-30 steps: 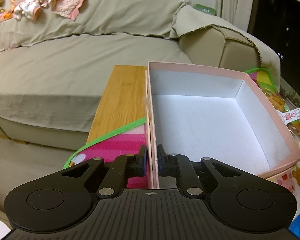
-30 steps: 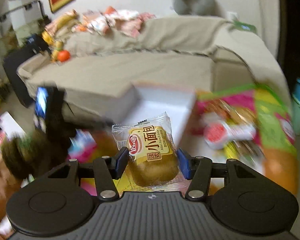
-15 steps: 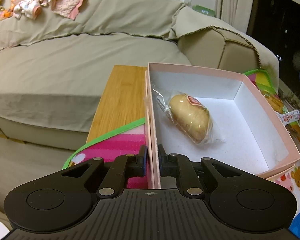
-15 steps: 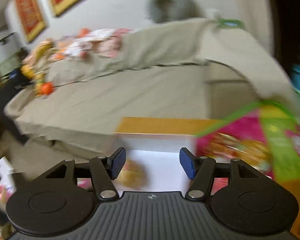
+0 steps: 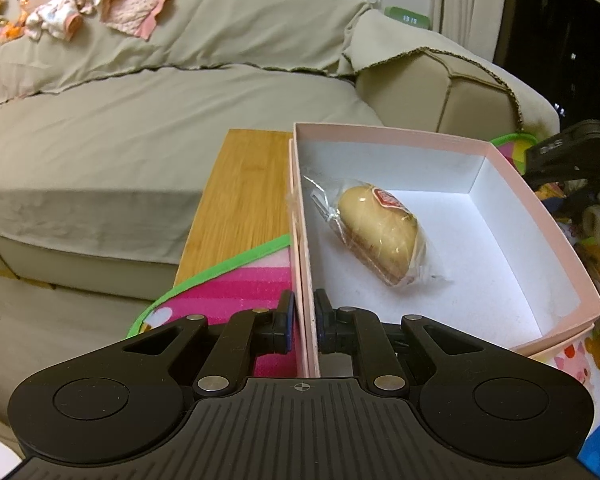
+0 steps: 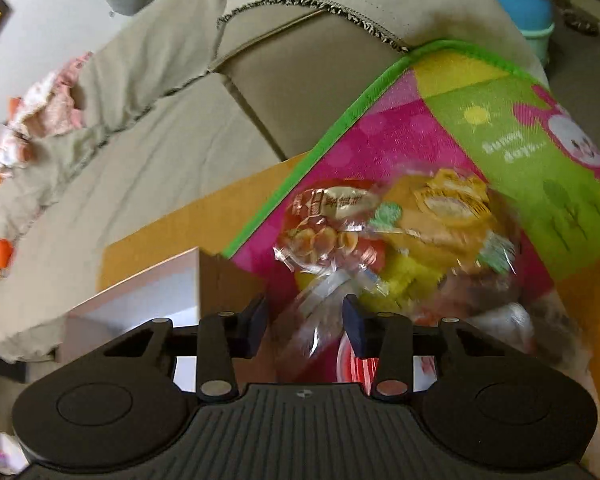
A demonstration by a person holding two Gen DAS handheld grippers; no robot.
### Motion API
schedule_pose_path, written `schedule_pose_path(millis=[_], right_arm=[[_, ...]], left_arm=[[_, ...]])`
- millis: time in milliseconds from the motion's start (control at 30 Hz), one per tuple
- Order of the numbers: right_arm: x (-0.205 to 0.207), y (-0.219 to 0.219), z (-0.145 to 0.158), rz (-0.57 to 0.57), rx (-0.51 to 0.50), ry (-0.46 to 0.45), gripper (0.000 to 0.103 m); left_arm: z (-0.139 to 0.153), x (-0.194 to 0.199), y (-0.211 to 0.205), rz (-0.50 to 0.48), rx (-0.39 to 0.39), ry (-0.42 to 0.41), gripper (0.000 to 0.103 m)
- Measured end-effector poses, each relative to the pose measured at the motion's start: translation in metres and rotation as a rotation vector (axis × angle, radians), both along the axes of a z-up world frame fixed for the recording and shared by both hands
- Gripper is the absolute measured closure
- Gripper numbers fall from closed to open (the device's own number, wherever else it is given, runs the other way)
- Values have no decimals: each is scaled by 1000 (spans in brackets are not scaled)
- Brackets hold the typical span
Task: Organize objects
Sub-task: 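Grasp the wrapped bread bun with the right tool and drop it into the box, then move the right tool back over the snacks on the mat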
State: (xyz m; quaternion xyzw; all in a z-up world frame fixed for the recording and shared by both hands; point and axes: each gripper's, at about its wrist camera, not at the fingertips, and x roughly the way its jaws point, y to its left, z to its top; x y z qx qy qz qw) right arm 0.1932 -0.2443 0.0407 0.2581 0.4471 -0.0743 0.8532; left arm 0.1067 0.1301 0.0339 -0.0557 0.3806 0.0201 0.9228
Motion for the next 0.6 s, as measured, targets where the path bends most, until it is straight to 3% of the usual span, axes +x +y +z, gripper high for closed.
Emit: schedule_pose_path(millis=[167, 333, 400, 500, 600], right_arm=[[11, 4, -5, 92, -159, 49, 77], [-3, -20, -8, 127, -245, 86, 91], [-12, -28, -2, 137, -233, 53, 90], [-19, -37, 15, 144, -132, -41, 87], [-11, -26, 25, 186, -115, -97, 87]], left_arm=[[0, -1, 0, -2, 0, 2, 90], [1, -1, -1, -2, 7, 0, 90], [1, -1, 0, -1, 4, 1, 90], [2, -2, -1, -1, 10, 2, 90], [2, -3, -2, 1, 13, 4, 90]])
